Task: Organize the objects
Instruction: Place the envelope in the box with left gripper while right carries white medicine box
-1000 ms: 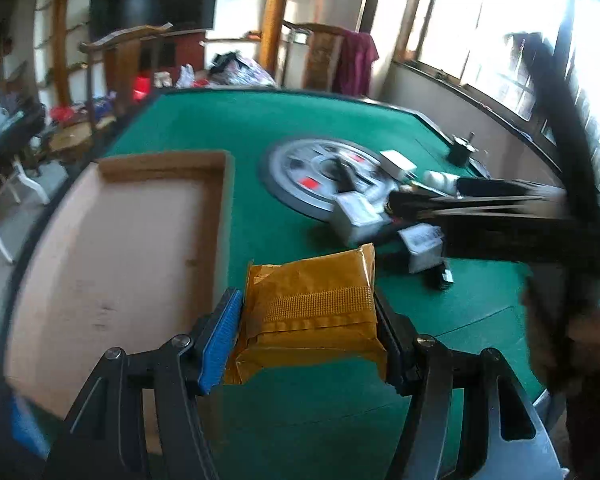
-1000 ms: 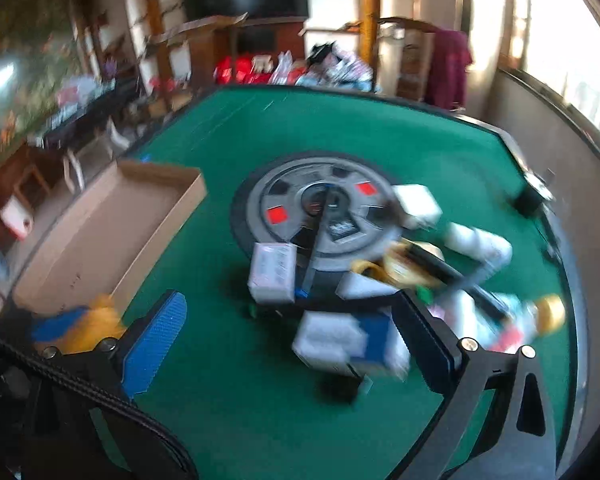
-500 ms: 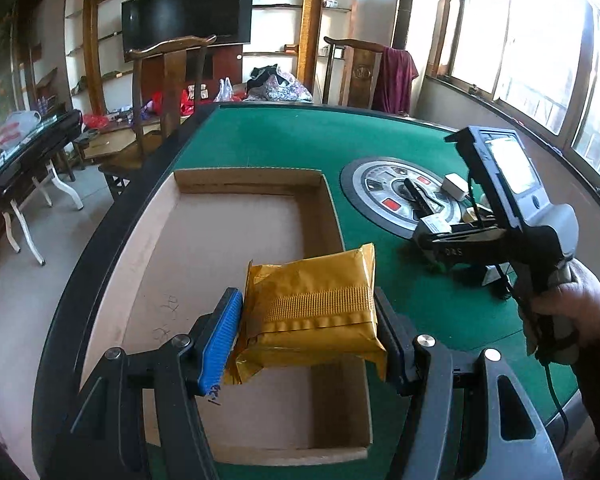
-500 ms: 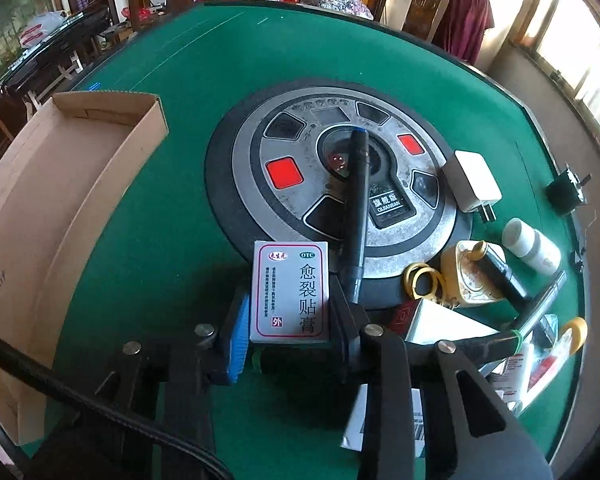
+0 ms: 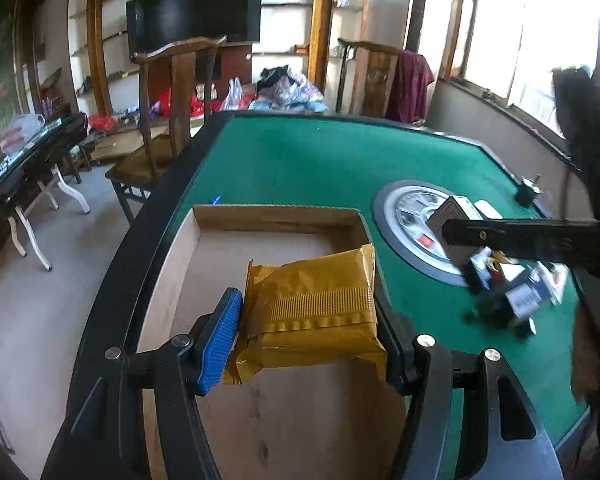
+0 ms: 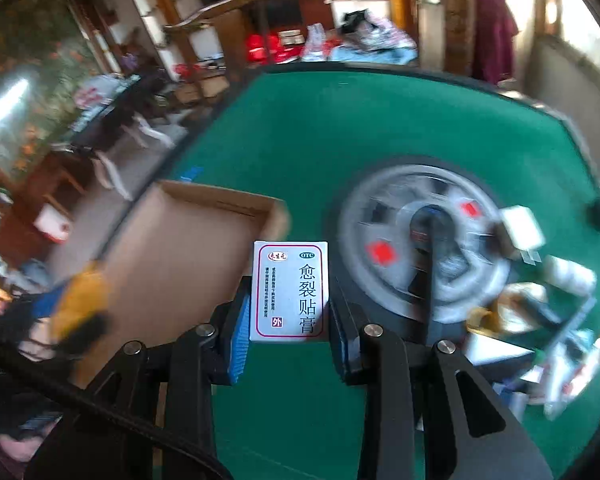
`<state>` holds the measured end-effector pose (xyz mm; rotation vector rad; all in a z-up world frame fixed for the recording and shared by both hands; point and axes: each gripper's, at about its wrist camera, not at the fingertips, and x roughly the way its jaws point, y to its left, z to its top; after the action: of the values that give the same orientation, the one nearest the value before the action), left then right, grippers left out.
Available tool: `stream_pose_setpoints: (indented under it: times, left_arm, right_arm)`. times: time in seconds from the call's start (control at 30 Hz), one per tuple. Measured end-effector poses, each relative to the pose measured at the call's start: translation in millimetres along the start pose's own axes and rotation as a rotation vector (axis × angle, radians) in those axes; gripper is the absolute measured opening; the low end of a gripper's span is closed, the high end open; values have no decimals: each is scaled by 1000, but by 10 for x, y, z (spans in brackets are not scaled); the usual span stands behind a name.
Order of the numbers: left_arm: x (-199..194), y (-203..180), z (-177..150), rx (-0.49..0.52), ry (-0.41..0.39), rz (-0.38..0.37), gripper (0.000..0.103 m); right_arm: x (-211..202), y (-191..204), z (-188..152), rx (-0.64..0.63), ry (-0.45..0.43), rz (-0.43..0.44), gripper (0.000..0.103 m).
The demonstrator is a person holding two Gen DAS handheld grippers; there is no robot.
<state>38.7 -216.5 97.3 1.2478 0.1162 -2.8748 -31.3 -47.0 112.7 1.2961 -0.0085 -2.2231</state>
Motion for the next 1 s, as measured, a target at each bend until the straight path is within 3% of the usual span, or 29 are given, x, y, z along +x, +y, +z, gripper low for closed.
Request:
stream_pose_setpoints:
  times: [0.17, 0.5, 0.73, 1.0]
  left_arm:
    - [529, 80, 181, 1, 46, 59, 57]
    - [1047, 127, 132, -14, 103, 74, 60]
    - [1069, 81, 67, -26, 107, 98, 61]
    - [882, 97, 20, -71, 67, 112, 62]
  right_arm:
    - [502, 192, 156, 47, 48, 34, 31]
    - [972, 282, 124, 28, 117, -65, 31]
    - [974, 311, 118, -12, 122, -101, 34]
    - [575, 214, 119, 13, -27, -52, 37]
